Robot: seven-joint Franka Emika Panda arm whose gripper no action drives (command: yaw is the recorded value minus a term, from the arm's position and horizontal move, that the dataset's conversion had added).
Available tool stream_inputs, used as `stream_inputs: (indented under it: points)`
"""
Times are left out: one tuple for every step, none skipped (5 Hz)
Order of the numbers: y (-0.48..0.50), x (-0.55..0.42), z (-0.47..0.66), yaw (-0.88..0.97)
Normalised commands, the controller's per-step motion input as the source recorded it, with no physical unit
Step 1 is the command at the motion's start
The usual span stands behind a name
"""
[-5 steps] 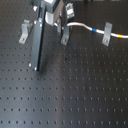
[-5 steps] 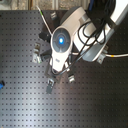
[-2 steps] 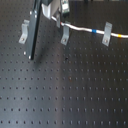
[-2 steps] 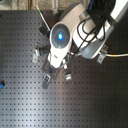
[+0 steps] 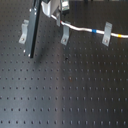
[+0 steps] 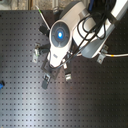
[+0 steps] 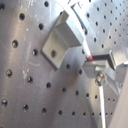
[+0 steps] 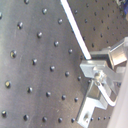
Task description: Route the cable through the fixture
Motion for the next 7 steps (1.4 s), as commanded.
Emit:
stream_inputs:
  points:
    - [0.022,-0.04,-0.11,0.0]
    - [-0.003,-0.005,-0.25,-0.13]
    - [0.128,0.073,-0.08,0.0]
    - [-0.048,-0.064,0.27,0.0]
    - [-0.219,-0.213,0.1,-0.1]
    - [-0.175,-0.117,0.0,-0.1]
    - [0.023,0.011,-0.02,0.0]
